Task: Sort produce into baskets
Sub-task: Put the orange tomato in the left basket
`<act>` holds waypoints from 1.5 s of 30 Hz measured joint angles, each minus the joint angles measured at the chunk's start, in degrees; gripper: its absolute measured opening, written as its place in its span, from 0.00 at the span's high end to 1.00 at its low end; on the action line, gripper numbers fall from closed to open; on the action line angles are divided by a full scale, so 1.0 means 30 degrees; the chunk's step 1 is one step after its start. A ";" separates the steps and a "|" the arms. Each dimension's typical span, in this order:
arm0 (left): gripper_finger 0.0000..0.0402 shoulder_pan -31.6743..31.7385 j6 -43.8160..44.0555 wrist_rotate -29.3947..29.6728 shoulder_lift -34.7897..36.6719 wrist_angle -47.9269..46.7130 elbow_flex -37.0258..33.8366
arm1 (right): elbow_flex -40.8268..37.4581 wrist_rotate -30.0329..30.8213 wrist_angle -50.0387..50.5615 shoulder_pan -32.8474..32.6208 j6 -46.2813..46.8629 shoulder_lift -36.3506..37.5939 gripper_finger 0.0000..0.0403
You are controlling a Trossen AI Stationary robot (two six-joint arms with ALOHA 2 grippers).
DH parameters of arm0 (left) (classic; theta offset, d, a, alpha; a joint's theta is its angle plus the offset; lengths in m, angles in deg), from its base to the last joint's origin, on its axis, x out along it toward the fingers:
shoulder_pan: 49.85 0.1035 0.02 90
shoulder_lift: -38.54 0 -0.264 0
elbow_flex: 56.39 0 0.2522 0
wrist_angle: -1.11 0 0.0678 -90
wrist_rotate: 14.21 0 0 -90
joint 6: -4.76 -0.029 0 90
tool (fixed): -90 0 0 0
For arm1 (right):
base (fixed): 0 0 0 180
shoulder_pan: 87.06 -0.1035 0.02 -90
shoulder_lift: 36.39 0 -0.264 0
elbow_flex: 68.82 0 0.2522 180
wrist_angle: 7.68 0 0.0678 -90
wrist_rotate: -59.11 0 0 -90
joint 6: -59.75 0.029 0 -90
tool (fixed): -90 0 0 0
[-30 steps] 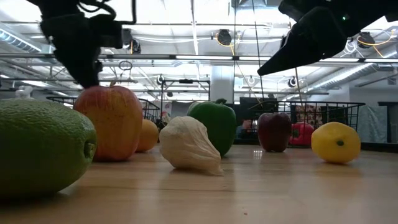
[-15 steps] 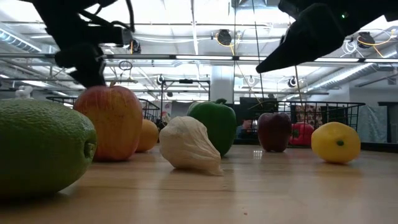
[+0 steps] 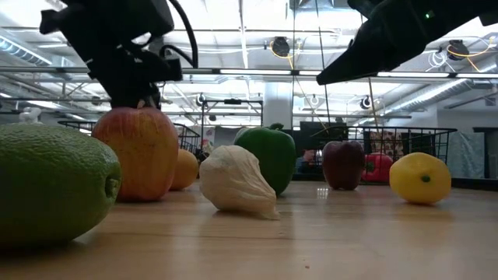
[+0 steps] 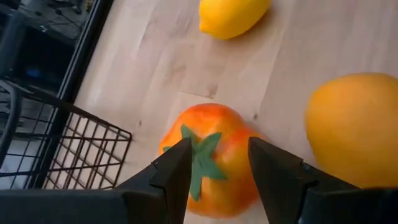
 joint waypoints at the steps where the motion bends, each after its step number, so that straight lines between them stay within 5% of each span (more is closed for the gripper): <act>1: 0.59 0.0000 -0.0001 0.0200 -0.0205 0.0181 0.0000 | 0.0002 0.0000 0.0017 0.0000 0.0000 0.0000 0.58; 24: 0.59 0.0146 0.0966 0.1486 -0.1104 0.0964 0.0000 | 0.0002 0.0004 0.0069 0.0000 -0.0007 0.0000 0.58; 45: 0.93 0.0526 0.1471 0.0983 -0.1564 -0.0451 0.0000 | -0.0005 0.0007 0.0069 0.0003 -0.0007 0.0000 0.58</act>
